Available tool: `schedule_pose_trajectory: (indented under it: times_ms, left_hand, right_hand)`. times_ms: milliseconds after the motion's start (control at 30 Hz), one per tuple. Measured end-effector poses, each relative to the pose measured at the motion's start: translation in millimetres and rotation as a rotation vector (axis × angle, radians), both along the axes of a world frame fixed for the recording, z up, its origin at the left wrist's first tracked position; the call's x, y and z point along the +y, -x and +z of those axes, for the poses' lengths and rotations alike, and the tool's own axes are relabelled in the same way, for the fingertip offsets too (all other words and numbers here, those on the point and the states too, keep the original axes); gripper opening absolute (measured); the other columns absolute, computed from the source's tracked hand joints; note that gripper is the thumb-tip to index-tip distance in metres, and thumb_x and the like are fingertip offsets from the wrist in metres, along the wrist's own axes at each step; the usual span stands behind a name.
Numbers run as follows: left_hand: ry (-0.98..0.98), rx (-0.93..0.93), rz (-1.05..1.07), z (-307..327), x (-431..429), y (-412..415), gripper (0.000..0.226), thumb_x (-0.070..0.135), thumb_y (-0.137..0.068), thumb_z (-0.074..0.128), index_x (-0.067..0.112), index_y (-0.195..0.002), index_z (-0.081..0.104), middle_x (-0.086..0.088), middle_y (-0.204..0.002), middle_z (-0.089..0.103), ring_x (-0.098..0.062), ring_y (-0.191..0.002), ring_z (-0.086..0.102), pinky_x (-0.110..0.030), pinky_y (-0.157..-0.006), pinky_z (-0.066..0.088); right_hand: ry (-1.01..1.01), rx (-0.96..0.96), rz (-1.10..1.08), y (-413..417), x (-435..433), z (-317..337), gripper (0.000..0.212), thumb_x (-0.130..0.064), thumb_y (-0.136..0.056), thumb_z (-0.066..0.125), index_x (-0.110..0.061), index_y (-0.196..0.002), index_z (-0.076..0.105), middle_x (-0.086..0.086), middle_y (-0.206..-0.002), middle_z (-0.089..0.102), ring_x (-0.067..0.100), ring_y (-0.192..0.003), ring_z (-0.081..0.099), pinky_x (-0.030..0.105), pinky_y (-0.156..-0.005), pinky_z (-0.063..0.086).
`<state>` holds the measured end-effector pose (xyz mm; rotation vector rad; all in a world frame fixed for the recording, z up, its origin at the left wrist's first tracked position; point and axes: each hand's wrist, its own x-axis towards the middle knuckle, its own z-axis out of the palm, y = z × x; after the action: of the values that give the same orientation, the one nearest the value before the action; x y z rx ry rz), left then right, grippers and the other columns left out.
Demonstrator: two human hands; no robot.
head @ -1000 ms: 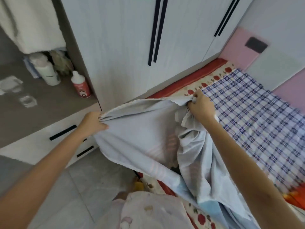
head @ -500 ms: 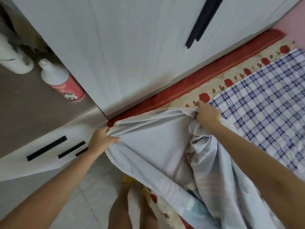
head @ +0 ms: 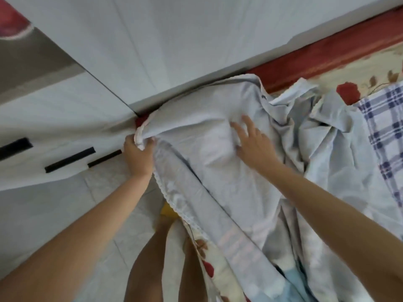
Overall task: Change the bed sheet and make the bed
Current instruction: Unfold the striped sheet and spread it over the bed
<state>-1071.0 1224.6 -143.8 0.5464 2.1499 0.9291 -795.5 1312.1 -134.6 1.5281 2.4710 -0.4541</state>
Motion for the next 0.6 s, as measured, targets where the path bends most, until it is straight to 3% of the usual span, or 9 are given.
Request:
schedule_pose_trajectory:
  times_ms: [67,133,200,300,400,467,600]
  left_hand:
    - [-0.064,-0.042,0.061,-4.5,-1.7,-5.3,0.013,0.021,-0.095,0.057,0.024,-0.104,0.048,0.016,-0.091,0.055,0.007,-0.080,0.053,-0.007,-0.068,0.041]
    - [-0.082,-0.034,0.033,-15.8,-11.3,-1.4,0.008,0.020,-0.099,0.050,0.021,-0.106,0.051,0.015,-0.093,0.056,0.007,-0.083,0.054,-0.006,-0.073,0.042]
    - [-0.081,-0.009,0.013,-20.5,-18.8,4.0,0.011,0.024,-0.101,0.043,0.019,-0.105,0.052,0.010,-0.094,0.057,-0.003,-0.086,0.056,-0.016,-0.080,0.044]
    - [-0.103,0.028,0.069,-16.0,-17.8,4.9,0.020,0.024,-0.103,0.038,0.028,-0.084,0.045,0.009,-0.081,0.048,0.000,-0.072,0.046,-0.016,-0.069,0.040]
    - [-0.117,0.075,0.132,-6.1,-22.1,6.6,0.029,0.019,-0.101,0.043,0.025,-0.073,0.037,0.007,-0.070,0.038,0.000,-0.059,0.035,-0.010,-0.054,0.032]
    - [-0.136,0.073,0.147,-3.7,-22.4,11.1,0.032,0.017,-0.100,0.046,0.024,-0.070,0.036,0.005,-0.067,0.036,-0.002,-0.057,0.032,-0.012,-0.051,0.029]
    - [-0.180,0.086,-0.013,0.6,-11.2,25.8,0.037,0.013,-0.095,0.055,0.017,-0.063,0.036,0.000,-0.062,0.034,-0.001,-0.054,0.029,-0.019,-0.052,0.024]
  right_hand:
    - [0.099,0.139,-0.211,6.7,-1.3,-10.0,0.069,-0.023,-0.090,0.059,-0.018,-0.149,0.023,0.016,-0.155,0.018,0.042,-0.118,0.050,0.047,-0.084,0.047]
    - [0.058,0.213,-0.354,12.9,15.6,-10.3,0.071,-0.022,-0.093,0.055,-0.017,-0.151,0.015,0.013,-0.155,0.016,0.040,-0.118,0.050,0.046,-0.085,0.047]
    - [-0.045,0.229,-0.478,13.6,44.4,-0.7,0.073,-0.020,-0.094,0.055,-0.019,-0.152,0.010,0.013,-0.153,0.021,0.039,-0.114,0.053,0.044,-0.082,0.047]
    - [0.025,0.190,-0.695,6.4,88.4,10.5,0.078,-0.027,-0.095,0.053,-0.023,-0.153,0.001,0.014,-0.142,0.045,0.036,-0.114,0.055,0.043,-0.089,0.045]
    - [0.264,0.135,-0.767,9.7,99.7,10.0,0.057,-0.030,-0.096,0.051,-0.005,-0.143,0.029,0.020,-0.134,0.051,0.039,-0.117,0.052,0.041,-0.091,0.043]
    - [0.209,0.124,-0.792,10.3,98.8,12.2,0.038,-0.021,-0.098,0.044,0.000,-0.130,0.042,0.024,-0.130,0.052,0.039,-0.116,0.052,0.039,-0.090,0.042]
    - [-0.069,0.272,-0.960,6.2,122.4,34.5,0.048,-0.010,-0.097,0.036,-0.003,-0.144,0.029,0.019,-0.144,0.038,0.030,-0.130,0.040,0.030,-0.101,0.033]
